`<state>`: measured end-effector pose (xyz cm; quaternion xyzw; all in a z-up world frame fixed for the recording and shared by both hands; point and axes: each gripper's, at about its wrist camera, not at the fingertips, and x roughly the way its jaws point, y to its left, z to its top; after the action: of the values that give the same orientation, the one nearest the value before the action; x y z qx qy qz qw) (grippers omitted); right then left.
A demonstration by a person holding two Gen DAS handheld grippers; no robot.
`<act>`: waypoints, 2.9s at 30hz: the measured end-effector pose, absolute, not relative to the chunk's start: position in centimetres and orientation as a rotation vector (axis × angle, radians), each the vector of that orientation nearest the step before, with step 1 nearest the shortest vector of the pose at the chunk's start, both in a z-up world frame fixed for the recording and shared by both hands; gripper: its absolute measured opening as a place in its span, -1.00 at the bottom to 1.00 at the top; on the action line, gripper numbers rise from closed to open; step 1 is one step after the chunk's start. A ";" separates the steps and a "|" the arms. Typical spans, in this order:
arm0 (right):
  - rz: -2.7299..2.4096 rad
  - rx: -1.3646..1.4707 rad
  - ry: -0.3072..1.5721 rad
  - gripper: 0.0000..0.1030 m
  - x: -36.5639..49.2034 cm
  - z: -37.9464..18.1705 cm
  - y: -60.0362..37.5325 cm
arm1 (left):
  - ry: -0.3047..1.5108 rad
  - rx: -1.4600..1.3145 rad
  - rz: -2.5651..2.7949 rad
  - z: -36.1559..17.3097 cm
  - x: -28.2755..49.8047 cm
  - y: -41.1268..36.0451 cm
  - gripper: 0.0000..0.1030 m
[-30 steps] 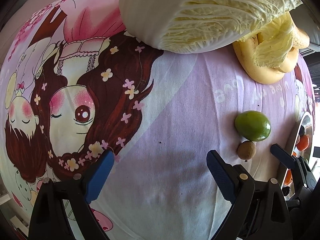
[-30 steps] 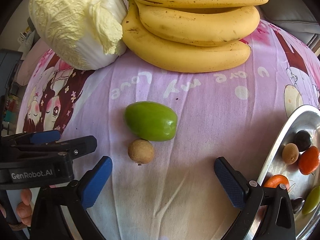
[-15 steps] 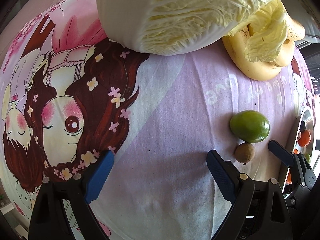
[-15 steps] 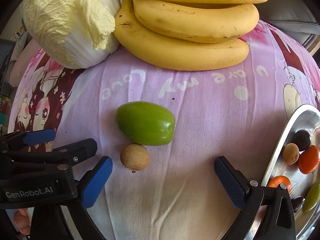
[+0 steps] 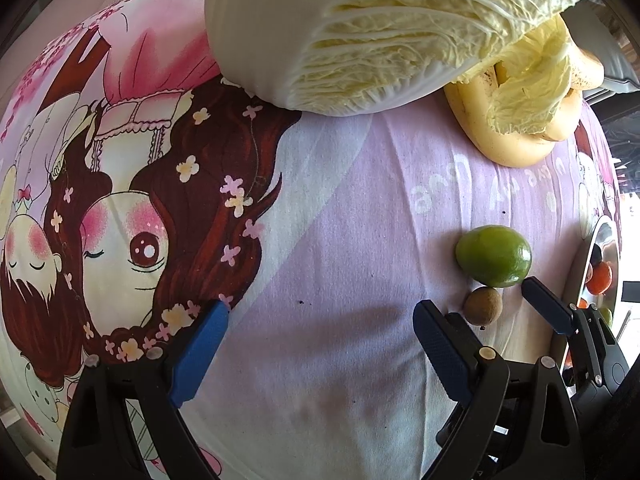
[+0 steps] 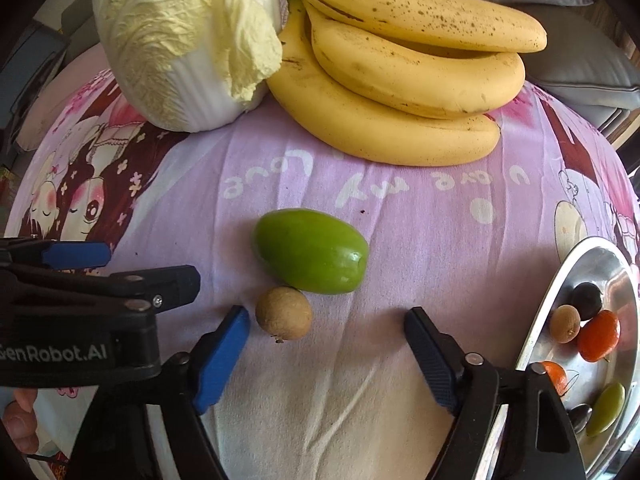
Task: Organize fruits
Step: 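Close the right gripper around the last small brown fruit, then lift the brown fruit with the right gripper while the left gripper closes on the green fruit, then carry the brown fruit and green fruit over the steel bowl with both grippers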
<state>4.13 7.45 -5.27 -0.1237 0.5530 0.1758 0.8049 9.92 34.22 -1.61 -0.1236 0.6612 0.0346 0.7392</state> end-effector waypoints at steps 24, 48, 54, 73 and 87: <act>0.369 -0.025 1.171 -0.47 6.4 -1.7 0.5 | 1.438 -0.324 0.012 0.7 10.4 32.1 0.82; 0.372 0.041 1.184 -0.46 6.8 -0.1 -3.3 | 1.440 -0.267 -0.021 1.4 15.5 22.0 0.52; 0.376 0.052 1.180 -0.46 6.9 0.3 -3.5 | 1.447 -0.267 -0.016 1.7 16.4 21.5 0.25; 0.405 0.042 1.181 -0.46 6.4 0.8 -2.7 | 1.446 -0.348 0.001 0.3 14.5 24.6 0.16; 0.419 0.013 1.208 -0.47 5.0 0.7 -1.8 | 1.467 -0.445 0.048 -1.7 9.6 27.1 0.16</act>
<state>5.04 -1.79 0.68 0.0061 0.5638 0.1957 0.8023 9.63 27.10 -1.74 -0.2013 0.6636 0.0219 0.7201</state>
